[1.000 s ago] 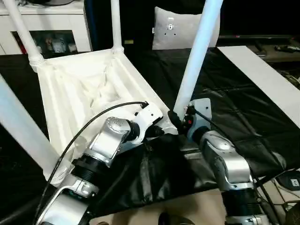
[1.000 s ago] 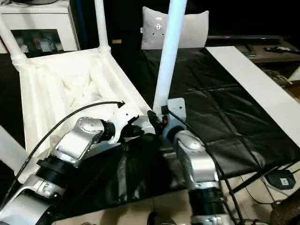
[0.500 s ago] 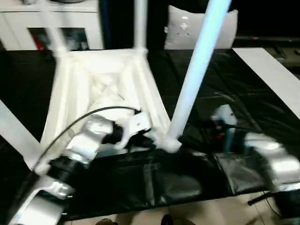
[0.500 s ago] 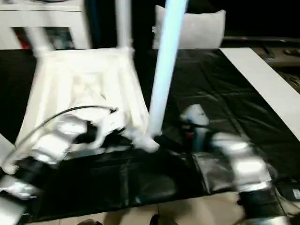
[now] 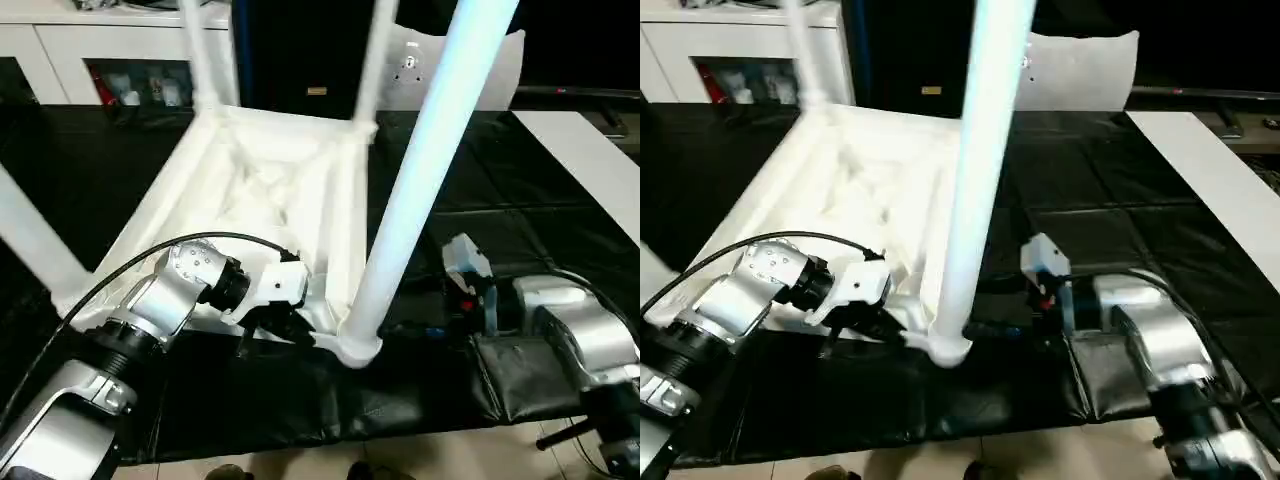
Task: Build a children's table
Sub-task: Rotate leg to tighten
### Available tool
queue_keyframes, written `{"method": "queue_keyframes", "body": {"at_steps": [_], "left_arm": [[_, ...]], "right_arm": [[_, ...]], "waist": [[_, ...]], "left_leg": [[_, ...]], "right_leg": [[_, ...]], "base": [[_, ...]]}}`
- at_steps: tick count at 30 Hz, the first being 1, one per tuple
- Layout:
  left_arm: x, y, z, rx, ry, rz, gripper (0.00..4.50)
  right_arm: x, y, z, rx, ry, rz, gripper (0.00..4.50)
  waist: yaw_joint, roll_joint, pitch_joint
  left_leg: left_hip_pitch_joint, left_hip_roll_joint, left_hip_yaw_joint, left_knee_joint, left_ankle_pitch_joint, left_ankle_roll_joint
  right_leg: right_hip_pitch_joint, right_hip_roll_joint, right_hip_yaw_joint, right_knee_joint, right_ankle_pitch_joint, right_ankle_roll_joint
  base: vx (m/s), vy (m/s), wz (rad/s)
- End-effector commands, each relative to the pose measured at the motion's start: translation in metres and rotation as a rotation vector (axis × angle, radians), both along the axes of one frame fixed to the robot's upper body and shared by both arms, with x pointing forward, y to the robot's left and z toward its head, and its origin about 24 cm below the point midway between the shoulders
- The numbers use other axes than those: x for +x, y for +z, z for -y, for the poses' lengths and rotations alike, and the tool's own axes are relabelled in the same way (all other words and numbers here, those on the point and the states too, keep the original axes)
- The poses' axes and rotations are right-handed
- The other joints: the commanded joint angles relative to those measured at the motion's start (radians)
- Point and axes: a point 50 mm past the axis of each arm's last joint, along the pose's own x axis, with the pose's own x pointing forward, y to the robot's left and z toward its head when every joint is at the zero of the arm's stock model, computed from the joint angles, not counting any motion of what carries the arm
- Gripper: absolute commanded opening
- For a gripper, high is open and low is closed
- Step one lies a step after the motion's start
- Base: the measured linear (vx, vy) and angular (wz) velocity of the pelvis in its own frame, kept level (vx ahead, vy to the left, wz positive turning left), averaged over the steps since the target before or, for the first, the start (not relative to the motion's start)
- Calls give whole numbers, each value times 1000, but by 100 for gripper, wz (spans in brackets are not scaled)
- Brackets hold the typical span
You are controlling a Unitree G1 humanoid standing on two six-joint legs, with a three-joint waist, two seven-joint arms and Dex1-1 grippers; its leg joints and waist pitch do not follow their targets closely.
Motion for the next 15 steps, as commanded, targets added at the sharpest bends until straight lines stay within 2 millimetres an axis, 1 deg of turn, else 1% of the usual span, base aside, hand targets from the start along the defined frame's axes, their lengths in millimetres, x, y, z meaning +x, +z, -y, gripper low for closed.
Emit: {"method": "queue_keyframes", "body": {"at_steps": [1,3,4,5,6,8,12,14,15], "left_arm": [[-3,8,16,-5,-126,19,0],[-2,8,16,-6,-128,20,0],[-2,9,18,-8,-133,22,0],[-1,9,18,-9,-135,22,0],[-1,9,18,-9,-137,22,0],[-1,9,18,-10,-137,22,0],[0,9,16,-11,-129,23,0],[1,9,15,-16,-111,20,0],[1,8,15,-17,-106,19,0]], "right_arm": [[2,1,-4,0,25,7,317],[3,0,-6,3,30,6,313],[2,-1,-10,11,50,3,313],[2,-2,-12,14,57,1,302],[2,-3,-13,13,68,-6,302],[1,-4,-14,16,78,-20,270],[0,-6,-15,24,90,-43,237],[-1,-6,-15,36,92,-61,220],[-2,-6,-15,39,92,-66,220]], "waist": [[-6,-3,-77],[-7,-1,-77],[-6,-2,-78],[-7,-2,-76],[-7,-2,-77],[-5,-1,-79],[-4,-2,-81],[-3,-1,-80],[-3,-1,-80]], "left_leg": [[6,26,2,-72,-187,56],[5,27,1,-74,-188,52],[6,27,1,-73,-191,51],[5,27,1,-74,-198,50],[7,28,0,-74,-198,48],[7,29,1,-74,-188,49],[5,28,1,-73,-176,52],[5,28,1,-73,-178,51],[5,28,2,-73,-180,51]], "right_leg": [[57,-54,53,-61,-381,-193],[58,-53,52,-59,-381,-197],[58,-53,52,-59,-381,-195],[59,-53,52,-61,-391,-191],[58,-53,52,-61,-392,-190],[58,-53,53,-59,-379,-194],[60,-53,54,-54,-348,-205],[61,-53,54,-55,-354,-203],[61,-53,54,-57,-359,-202]], "base": [[0,0,0],[0,0,0],[0,0,0],[0,0,0],[0,0,0],[0,0,0],[0,0,0],[0,0,0],[0,0,0]]}}
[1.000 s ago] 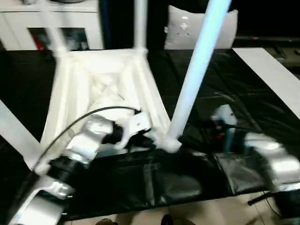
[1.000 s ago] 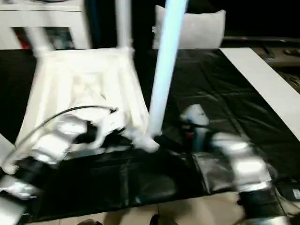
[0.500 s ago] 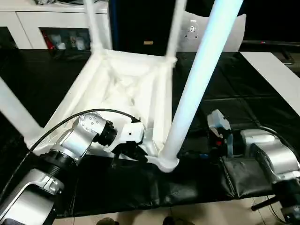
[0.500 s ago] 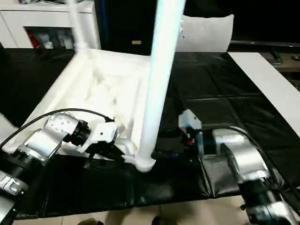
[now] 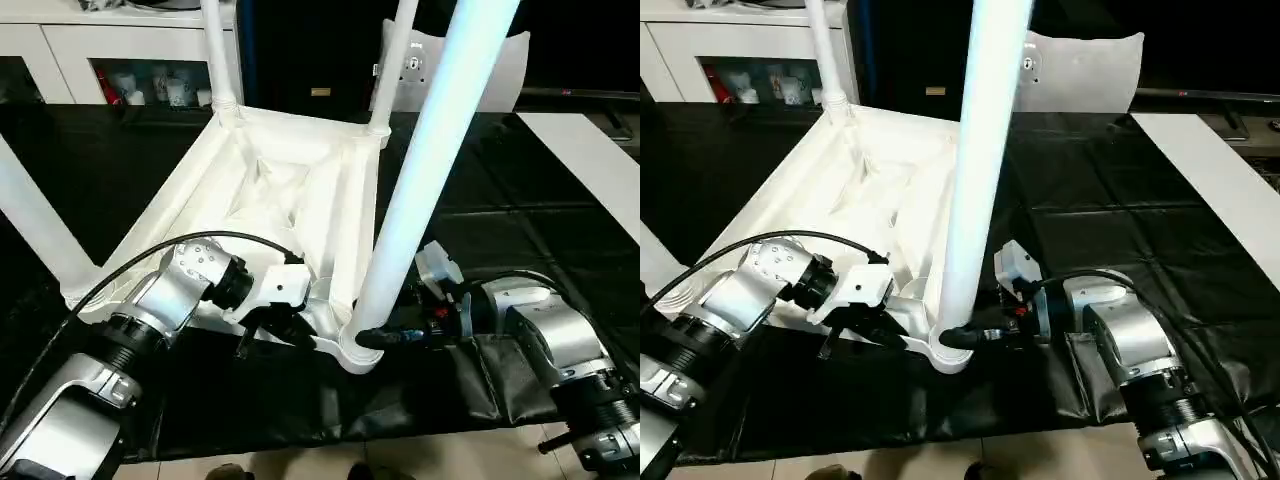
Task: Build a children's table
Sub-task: Rotate leg to tighten
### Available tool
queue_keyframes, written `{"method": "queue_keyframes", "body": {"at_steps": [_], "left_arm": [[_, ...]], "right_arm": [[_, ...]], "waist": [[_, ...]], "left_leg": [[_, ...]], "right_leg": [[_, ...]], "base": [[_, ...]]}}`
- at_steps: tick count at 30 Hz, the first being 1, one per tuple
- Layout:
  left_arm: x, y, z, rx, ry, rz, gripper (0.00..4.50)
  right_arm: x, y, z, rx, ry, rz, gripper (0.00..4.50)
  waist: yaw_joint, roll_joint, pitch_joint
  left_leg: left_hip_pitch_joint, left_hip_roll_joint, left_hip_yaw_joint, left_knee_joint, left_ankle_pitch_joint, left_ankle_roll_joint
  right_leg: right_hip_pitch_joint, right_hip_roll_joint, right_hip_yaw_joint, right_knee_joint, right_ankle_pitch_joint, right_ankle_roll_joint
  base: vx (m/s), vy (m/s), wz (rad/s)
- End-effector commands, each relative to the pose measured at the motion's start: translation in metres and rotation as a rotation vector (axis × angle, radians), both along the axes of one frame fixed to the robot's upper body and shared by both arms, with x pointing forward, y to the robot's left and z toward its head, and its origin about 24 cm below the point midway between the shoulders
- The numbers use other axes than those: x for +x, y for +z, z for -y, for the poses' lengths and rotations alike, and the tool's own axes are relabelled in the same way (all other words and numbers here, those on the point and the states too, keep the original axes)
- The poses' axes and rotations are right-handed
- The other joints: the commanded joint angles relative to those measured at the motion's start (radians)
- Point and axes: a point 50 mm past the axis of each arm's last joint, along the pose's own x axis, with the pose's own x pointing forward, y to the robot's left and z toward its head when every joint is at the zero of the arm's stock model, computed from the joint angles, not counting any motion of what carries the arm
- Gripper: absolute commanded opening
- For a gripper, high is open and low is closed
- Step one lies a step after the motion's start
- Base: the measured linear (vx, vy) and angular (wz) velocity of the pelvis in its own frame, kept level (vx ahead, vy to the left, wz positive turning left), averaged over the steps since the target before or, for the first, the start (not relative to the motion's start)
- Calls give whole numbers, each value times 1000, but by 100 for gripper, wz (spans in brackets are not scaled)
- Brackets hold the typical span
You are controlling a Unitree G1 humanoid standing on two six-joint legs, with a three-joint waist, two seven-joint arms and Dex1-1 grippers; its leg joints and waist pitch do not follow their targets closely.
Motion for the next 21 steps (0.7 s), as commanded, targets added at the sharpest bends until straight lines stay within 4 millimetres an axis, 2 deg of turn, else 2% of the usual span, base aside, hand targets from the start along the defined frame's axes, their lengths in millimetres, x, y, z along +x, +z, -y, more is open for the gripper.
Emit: {"method": "queue_keyframes", "body": {"at_steps": [1,4,6,7,9,10,11,12,13,14,15,16,17,18,19,20,21], "left_arm": [[1,9,12,-21,-59,15,0],[5,8,17,-69,58,-13,0],[6,7,19,-77,102,-17,0],[7,6,22,-85,154,-17,0],[9,2,33,-113,263,-23,0],[9,2,33,-113,263,-23,0],[10,2,36,-120,279,-23,0],[10,2,37,-122,286,-23,0],[11,2,40,-133,310,-23,0],[13,2,47,-148,343,-24,0],[13,2,47,-148,343,-24,0],[19,4,59,-180,425,-15,0],[22,6,65,-198,465,-5,0],[22,6,65,-198,465,-5,0],[25,8,70,-215,495,5,0],[26,10,75,-229,514,11,0],[26,10,75,-229,514,11,0]], "right_arm": [[-3,1,0,16,14,-34,215],[-11,-2,-2,48,-32,-79,200],[-14,-4,-4,45,-59,-85,199],[-17,-7,-7,37,-106,-87,199],[-19,-18,-16,-5,-264,-74,198],[-19,-18,-16,-5,-264,-74,198],[-19,-20,-18,-7,-298,-81,197],[-19,-20,-19,-8,-311,-84,196],[-18,-22,-22,-2,-356,-93,195],[-15,-24,-28,1,-440,-93,195],[-15,-24,-28,1,-440,-93,194],[-7,-29,-38,-23,-640,-79,194],[-2,-31,-43,-23,-749,-78,194],[-2,-31,-43,-23,-749,-78,193],[3,-31,-46,-8,-844,-88,193],[9,-31,-49,6,-961,-96,193],[9,-31,-49,6,-961,-96,193]], "waist": [[-5,-1,-80],[-3,3,-81],[-1,-1,-78],[0,-2,-78],[-1,-2,-72],[-9,-4,-66],[-19,-8,-62],[-23,-8,-61],[-34,-11,-62],[-44,-8,-62],[-48,-5,-63],[-61,-2,-62],[-78,5,-59],[-87,10,-56],[-97,13,-56],[-111,37,-44],[-93,49,-35]], "left_leg": [[7,28,2,-74,-182,49],[8,28,2,-74,-184,44],[12,28,2,-75,-196,41],[10,28,0,-76,-197,36],[13,28,1,-79,-214,23],[9,21,-3,-81,-252,13],[13,12,-7,-76,-303,6],[18,9,-8,-72,-315,2],[18,5,-10,-67,-316,3],[14,5,-13,-67,-315,5],[14,5,-17,-68,-322,3],[15,8,-21,-70,-351,4],[21,11,-25,-70,-394,-3],[24,13,-31,-70,-427,-7],[27,18,-38,-73,-464,-10],[-7,70,-72,-133,-636,-18],[-52,106,-79,-200,-748,-25]], "right_leg": [[60,-54,52,-58,-366,-199],[60,-53,53,-59,-369,-198],[57,-52,53,-63,-386,-193],[59,-53,53,-63,-399,-185],[54,-53,54,-70,-439,-167],[55,-53,46,-81,-531,-134],[52,-53,32,-103,-678,-72],[48,-55,29,-113,-723,-49],[46,-56,24,-124,-759,-23],[47,-56,18,-128,-761,-13],[48,-56,10,-131,-762,-10],[52,-54,-2,-140,-756,0],[49,-51,-22,-152,-747,2],[51,-50,-37,-161,-752,9],[59,-49,-53,-168,-747,19],[117,-44,-63,-100,-589,7],[155,-31,-35,54,-412,-30]], "base": [[0,0,0],[0,0,0],[0,0,0],[0,0,0],[0,0,0],[0,0,0],[0,0,0],[0,0,0],[0,0,0],[0,0,0],[0,0,0],[0,0,0],[0,0,0],[0,0,0],[-52,43,-12],[-96,33,-12],[-96,33,-12]]}}
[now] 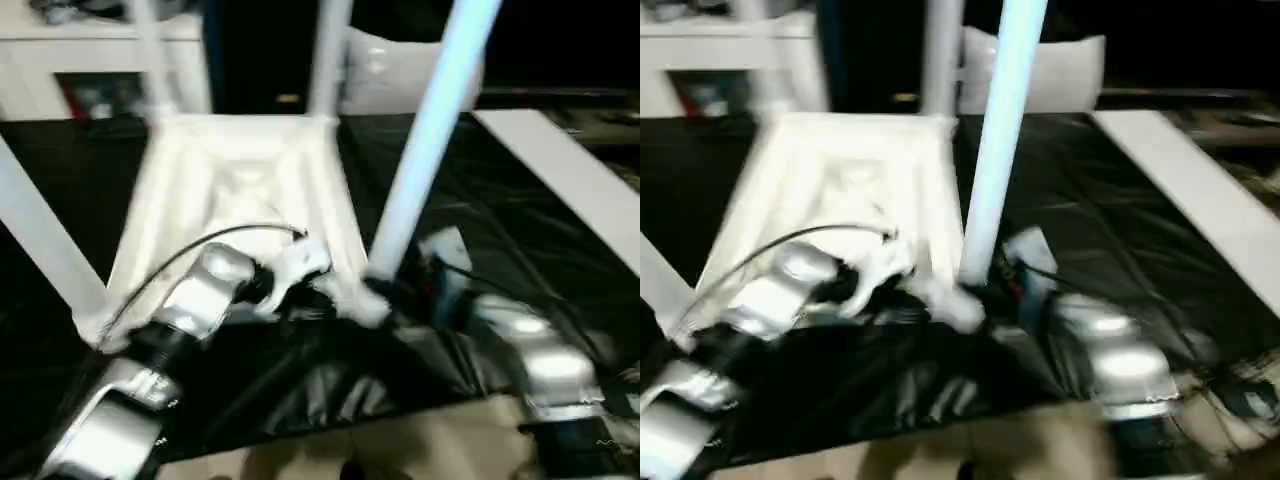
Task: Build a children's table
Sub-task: Rotate leg to tighten
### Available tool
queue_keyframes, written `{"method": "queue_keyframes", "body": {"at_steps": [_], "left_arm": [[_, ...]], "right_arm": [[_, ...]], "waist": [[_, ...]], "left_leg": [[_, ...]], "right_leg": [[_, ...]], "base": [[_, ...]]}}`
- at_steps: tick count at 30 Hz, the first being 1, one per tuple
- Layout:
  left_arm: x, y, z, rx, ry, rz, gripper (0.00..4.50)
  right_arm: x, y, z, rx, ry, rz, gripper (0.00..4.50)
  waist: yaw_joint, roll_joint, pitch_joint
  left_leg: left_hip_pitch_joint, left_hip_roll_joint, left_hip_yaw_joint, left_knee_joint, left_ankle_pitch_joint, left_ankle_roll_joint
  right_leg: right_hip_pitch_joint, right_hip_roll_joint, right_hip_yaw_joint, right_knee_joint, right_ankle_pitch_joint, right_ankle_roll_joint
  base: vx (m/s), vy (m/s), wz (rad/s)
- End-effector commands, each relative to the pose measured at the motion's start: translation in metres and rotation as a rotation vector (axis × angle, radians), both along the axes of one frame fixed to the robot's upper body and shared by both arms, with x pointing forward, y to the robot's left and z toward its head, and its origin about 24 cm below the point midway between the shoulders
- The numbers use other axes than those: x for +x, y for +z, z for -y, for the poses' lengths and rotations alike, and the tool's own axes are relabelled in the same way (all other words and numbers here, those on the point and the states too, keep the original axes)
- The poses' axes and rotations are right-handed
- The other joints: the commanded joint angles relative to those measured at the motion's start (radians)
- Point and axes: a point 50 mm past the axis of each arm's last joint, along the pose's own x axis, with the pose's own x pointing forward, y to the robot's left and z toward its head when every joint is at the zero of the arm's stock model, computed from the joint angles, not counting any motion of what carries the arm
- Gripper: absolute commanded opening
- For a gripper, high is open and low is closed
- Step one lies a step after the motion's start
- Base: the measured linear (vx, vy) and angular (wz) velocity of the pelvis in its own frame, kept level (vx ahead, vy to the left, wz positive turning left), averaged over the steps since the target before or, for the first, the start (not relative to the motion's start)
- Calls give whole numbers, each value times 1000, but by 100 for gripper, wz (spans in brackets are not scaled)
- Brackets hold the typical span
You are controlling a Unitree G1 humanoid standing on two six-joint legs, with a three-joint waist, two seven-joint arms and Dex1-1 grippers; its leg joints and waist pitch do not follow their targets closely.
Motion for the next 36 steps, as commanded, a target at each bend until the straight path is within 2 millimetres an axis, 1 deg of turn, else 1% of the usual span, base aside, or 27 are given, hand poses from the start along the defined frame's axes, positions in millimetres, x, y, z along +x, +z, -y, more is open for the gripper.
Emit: {"method": "queue_keyframes", "body": {"at_steps": [1,2,3,4,5,6,7,8,9,10,11,12,13,14,15,16,18,19,21,24,25,27,28,30,32,34,36], "left_arm": [[1,29,42,-145,-61,92,0],[1,29,42,-147,-59,95,0],[1,30,45,-150,-60,100,0],[0,30,46,-147,-69,113,0],[0,30,45,-138,-76,122,0],[0,29,42,-119,-101,141,0],[0,28,39,-101,-104,150,0],[0,27,37,-92,-104,153,0],[1,25,34,-78,-106,160,0],[1,25,32,-71,-109,166,0],[2,25,30,-65,-111,172,0],[3,24,24,-54,-110,187,0],[3,23,19,-49,-110,194,0],[4,23,13,-47,-99,201,0],[4,23,13,-47,-98,201,0],[5,22,9,-49,-89,206,0],[4,23,6,-83,-64,216,0],[3,25,5,-105,-65,224,0],[2,25,4,-119,-66,230,0],[-6,30,4,-206,-76,216,55],[-8,31,4,-231,-71,210,55],[-11,32,3,-268,-44,211,66],[-12,32,3,-274,-35,212,78],[-15,34,2,-304,-4,218,94],[-16,35,1,-324,16,220,99],[-24,37,-2,-358,60,215,133],[-30,37,-6,-372,84,211,138]], "right_arm": [[2,-13,-26,37,-67,-100,193],[3,-13,-26,41,-87,-101,193],[7,-10,-29,63,-134,-94,193],[10,-8,-31,78,-150,-79,193],[13,-5,-32,74,-170,-55,248],[14,-3,-31,59,-163,-32,248],[14,-2,-29,45,-165,-15,248],[14,-1,-29,41,-166,-7,264],[13,0,-27,36,-164,9,264],[13,1,-25,34,-162,16,279],[13,2,-24,33,-161,25,290],[10,3,-17,16,-146,51,290],[8,5,-12,3,-137,70,301],[4,6,-4,-44,-114,103,309],[4,6,-4,-47,-112,106,309],[1,7,1,-79,-94,127,334],[-6,10,8,-61,-58,143,341],[-9,12,12,-62,-45,156,341],[-11,13,14,-66,-36,165,373],[-22,19,23,-7,15,174,389],[-25,20,25,5,28,169,389],[-31,23,26,28,87,151,419],[-32,24,26,31,102,149,425],[-37,28,24,57,162,155,439],[-40,31,22,76,198,162,450],[-43,38,18,131,258,177,450],[-44,46,15,181,299,189,450]], "waist": [[31,21,-44],[14,-10,-49],[25,-50,-54],[20,-65,-54],[36,-46,-81],[46,-27,-75],[35,-9,-82],[32,-8,-84],[30,-5,-85],[27,-21,-83],[32,-22,-82],[34,-24,-82],[43,-22,-86],[49,-19,-85],[54,-17,-87],[54,-18,-86],[58,-22,-86],[60,-23,-83],[60,-24,-81],[57,-27,-77],[60,-27,-77],[59,-25,-76],[61,-27,-74],[62,-27,-67],[60,-31,-64],[55,-29,-61],[51,-30,-59]], "left_leg": [[-20,72,1,-209,-807,-9],[15,60,-2,-193,-778,-10],[61,-36,8,-51,-552,-57],[77,-70,16,74,-289,-23],[-54,-34,-11,-17,-139,-9],[-54,-18,-20,-52,-131,-19],[-30,4,-31,-70,-153,-31],[-32,5,-33,-74,-154,-32],[-21,10,-27,-78,-158,-27],[-19,5,-16,-78,-176,-7],[-14,-1,-5,-74,-181,11],[-17,-3,-1,-74,-168,20],[-19,-2,3,-72,-120,38],[-20,2,7,-73,-83,51],[-17,3,8,-71,-68,53],[-14,6,12,-72,-56,63],[-14,6,14,-72,-70,68],[-16,6,17,-73,-88,74],[-13,4,20,-74,-124,66],[-12,5,20,-75,-161,58],[-14,8,22,-75,-153,63],[-11,11,22,-76,-146,67],[-12,11,22,-77,-159,71],[-14,7,25,-78,-187,69],[-15,6,24,-79,-208,63],[-18,8,22,-81,-213,60],[-17,7,21,-81,-223,57]], "right_leg": [[58,-6,64,127,-160,-54],[43,-15,100,120,-249,-47],[-30,-73,95,-77,-866,31],[-65,-129,83,-146,-1163,70],[86,-141,99,-59,-933,70],[72,-117,87,-57,-822,50],[43,-81,82,-39,-533,-20],[42,-71,84,-21,-410,-56],[33,-62,92,-9,-264,-130],[33,-55,98,-7,-243,-167],[28,-57,107,-12,-263,-185],[31,-57,111,-11,-267,-187],[36,-58,114,-7,-233,-187],[35,-56,115,-3,-190,-192],[35,-55,116,1,-166,-193],[33,-54,118,7,-130,-207],[36,-54,120,7,-125,-211],[35,-54,121,4,-144,-207],[31,-54,121,-5,-221,-193],[27,-55,122,-13,-306,-168],[26,-57,125,-12,-295,-173],[18,-50,124,-9,-263,-192],[22,-49,124,-9,-262,-191],[18,-50,124,-17,-320,-171],[17,-49,123,-26,-394,-134],[16,-51,122,-29,-430,-122],[11,-48,122,-33,-458,-108]], "base": [[-62,2,1],[0,0,0],[0,0,0],[53,-38,-25],[101,19,-43],[101,19,-43],[103,17,-25],[0,0,0],[0,0,0],[0,0,0],[0,0,0],[0,0,0],[0,0,0],[0,0,0],[0,0,0],[0,0,0],[0,0,0],[0,0,0],[0,0,0],[0,0,0],[0,0,0],[0,0,0],[0,0,0],[0,0,0],[0,0,0],[0,0,0],[0,0,0]]}}
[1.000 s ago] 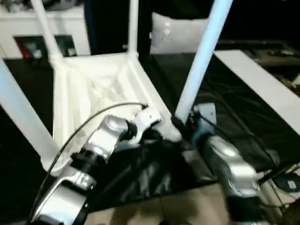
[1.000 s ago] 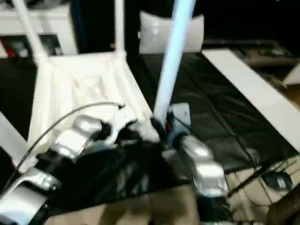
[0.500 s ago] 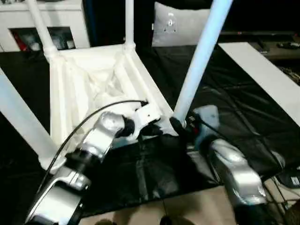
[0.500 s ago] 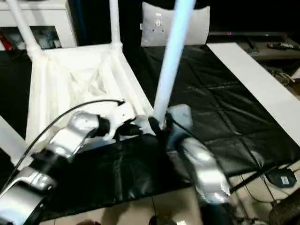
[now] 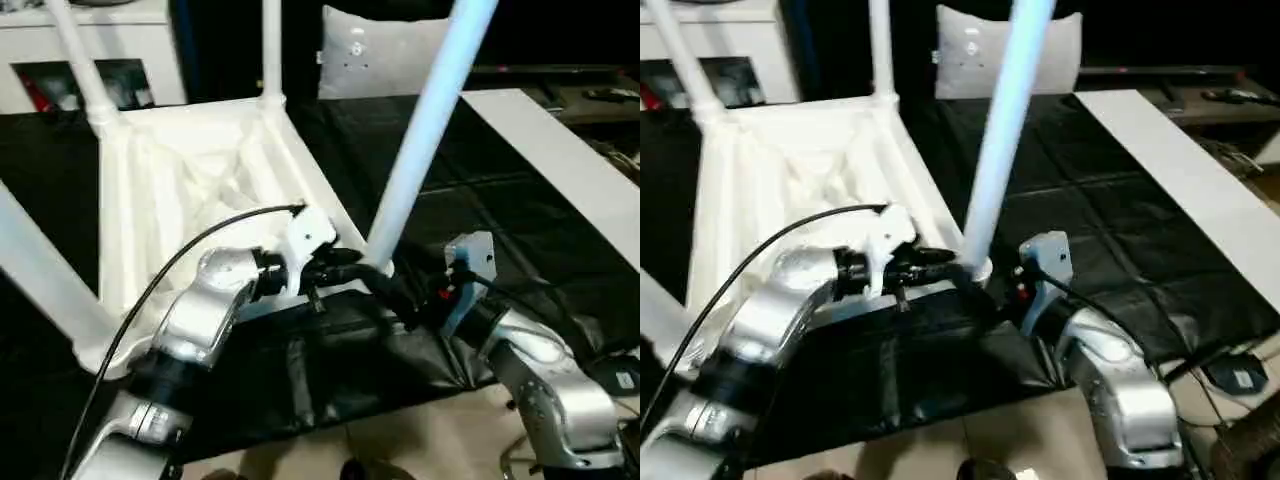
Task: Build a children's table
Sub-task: Rotate leg to tighten, then rotate table base
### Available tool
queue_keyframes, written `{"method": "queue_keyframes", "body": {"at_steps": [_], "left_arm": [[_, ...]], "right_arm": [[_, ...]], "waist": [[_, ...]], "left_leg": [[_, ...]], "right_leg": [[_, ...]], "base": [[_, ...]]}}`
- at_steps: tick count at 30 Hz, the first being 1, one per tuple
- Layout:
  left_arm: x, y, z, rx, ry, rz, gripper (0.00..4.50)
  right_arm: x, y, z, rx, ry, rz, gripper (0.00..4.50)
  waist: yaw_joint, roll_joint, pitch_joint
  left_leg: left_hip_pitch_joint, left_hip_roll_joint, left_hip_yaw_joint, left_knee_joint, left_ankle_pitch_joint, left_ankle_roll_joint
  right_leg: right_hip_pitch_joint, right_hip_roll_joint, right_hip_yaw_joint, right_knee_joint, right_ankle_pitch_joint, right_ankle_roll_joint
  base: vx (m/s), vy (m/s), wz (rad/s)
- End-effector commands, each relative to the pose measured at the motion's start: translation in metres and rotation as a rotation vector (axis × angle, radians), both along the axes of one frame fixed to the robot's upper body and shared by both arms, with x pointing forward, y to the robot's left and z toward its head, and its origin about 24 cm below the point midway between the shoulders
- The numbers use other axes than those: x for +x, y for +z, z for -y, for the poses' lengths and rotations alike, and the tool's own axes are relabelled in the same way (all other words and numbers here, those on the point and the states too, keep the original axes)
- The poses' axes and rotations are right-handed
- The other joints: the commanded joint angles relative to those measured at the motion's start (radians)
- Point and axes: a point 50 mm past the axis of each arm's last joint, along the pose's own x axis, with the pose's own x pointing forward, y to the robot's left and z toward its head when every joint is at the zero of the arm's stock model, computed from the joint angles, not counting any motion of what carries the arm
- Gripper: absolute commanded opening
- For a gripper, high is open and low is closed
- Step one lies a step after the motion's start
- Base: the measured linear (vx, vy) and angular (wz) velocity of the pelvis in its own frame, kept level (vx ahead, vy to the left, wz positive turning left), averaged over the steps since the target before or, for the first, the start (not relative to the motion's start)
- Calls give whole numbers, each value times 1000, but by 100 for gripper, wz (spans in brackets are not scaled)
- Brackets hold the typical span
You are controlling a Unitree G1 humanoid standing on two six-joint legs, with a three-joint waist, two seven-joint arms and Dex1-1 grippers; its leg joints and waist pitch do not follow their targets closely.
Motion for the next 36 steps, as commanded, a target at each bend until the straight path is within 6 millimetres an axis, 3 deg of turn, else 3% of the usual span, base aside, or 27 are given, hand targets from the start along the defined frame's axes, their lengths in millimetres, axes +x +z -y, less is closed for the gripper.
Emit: {"method": "queue_keyframes", "body": {"at_steps": [1,3,4,6,7,10,12,14,16,18,19,22,23,26,29,31,32,36], "left_arm": [[-9,7,-7,-33,36,4,144],[-17,7,-10,-47,38,-6,174],[-30,6,-15,-60,34,-25,182],[-38,5,-17,-66,32,-39,183],[-51,3,-23,-72,24,-65,191],[-65,1,-30,-74,22,-95,225],[-85,-1,-45,-71,10,-152,227],[-94,-2,-53,-61,6,-182,253],[-108,-2,-70,-39,19,-231,266],[-116,-1,-79,-28,29,-254,283],[-118,0,-82,-23,33,-262,283],[-131,2,-103,16,62,-312,311],[-137,4,-113,37,80,-334,313],[-141,6,-127,72,116,-361,336],[-143,9,-140,103,159,-368,358],[-138,15,-164,158,256,-331,368],[-138,15,-164,158,256,-331,368],[-121,25,-172,128,304,-269,368]], "right_arm": [[-3,13,-3,48,57,22,450],[-2,16,-5,58,77,29,450],[2,19,-9,65,87,38,450],[6,20,-10,65,83,42,450],[12,21,-12,55,68,56,450],[19,21,-12,46,50,63,450],[32,21,-10,19,-13,76,450],[39,20,-5,0,-81,77,450],[52,19,9,-42,-215,85,450],[58,19,18,-60,-276,91,450],[60,18,20,-62,-292,91,450],[70,20,39,-83,-414,101,450],[73,19,47,-93,-450,101,450],[74,16,55,-120,-486,92,450],[74,12,56,-142,-483,81,450],[67,1,50,-177,-415,40,450],[67,1,50,-177,-415,40,450],[52,-17,34,-203,-298,-24,450]], "waist": [[3,-2,-54],[1,1,-52],[-1,-3,-50],[-3,-1,-48],[-5,2,-48],[-5,-2,-44],[-6,-4,-44],[-9,1,-41],[-13,-4,-37],[-15,0,-34],[-12,1,-34],[-11,0,-34],[-10,0,-36],[-8,-2,-37],[-7,-5,-40],[-9,-6,-41],[-10,-11,-41],[-10,-13,-42]], "left_leg": [[-7,27,-4,-79,-227,64],[-2,25,-2,-78,-234,59],[-6,26,-4,-81,-240,55],[-7,27,-6,-84,-243,49],[-1,27,-5,-83,-254,42],[0,24,-2,-85,-262,38],[-4,27,-7,-88,-259,29],[2,23,-4,-88,-277,21],[6,23,-3,-89,-300,8],[8,20,-2,-90,-315,0],[21,21,1,-88,-323,-2],[10,21,0,-94,-321,-4],[17,21,3,-91,-314,-4],[19,22,8,-89,-294,1],[11,20,8,-89,-260,6],[6,17,9,-87,-253,15],[5,16,9,-86,-250,22],[6,19,6,-88,-249,24]], "right_leg": [[57,-57,56,-94,-467,-102],[48,-52,57,-97,-477,-97],[50,-53,56,-97,-486,-95],[49,-52,57,-96,-490,-97],[44,-51,59,-96,-494,-98],[39,-46,62,-101,-499,-89],[42,-49,64,-90,-487,-99],[34,-43,65,-95,-506,-89],[30,-41,68,-96,-519,-84],[28,-37,69,-96,-519,-80],[20,-34,71,-100,-501,-77],[31,-31,72,-87,-459,-85],[26,-29,74,-87,-438,-86],[26,-26,77,-82,-395,-96],[35,-26,81,-72,-350,-108],[38,-27,83,-72,-353,-107],[40,-27,83,-74,-369,-99],[39,-29,85,-76,-402,-96]], "base": [[0,0,0],[0,0,0],[0,0,0],[0,0,0],[0,0,0],[0,0,0],[0,0,0],[0,0,0],[0,0,0],[0,0,0],[0,0,0],[0,0,0],[0,0,0],[0,0,0],[0,0,0],[0,0,0],[0,0,0],[0,0,0]]}}
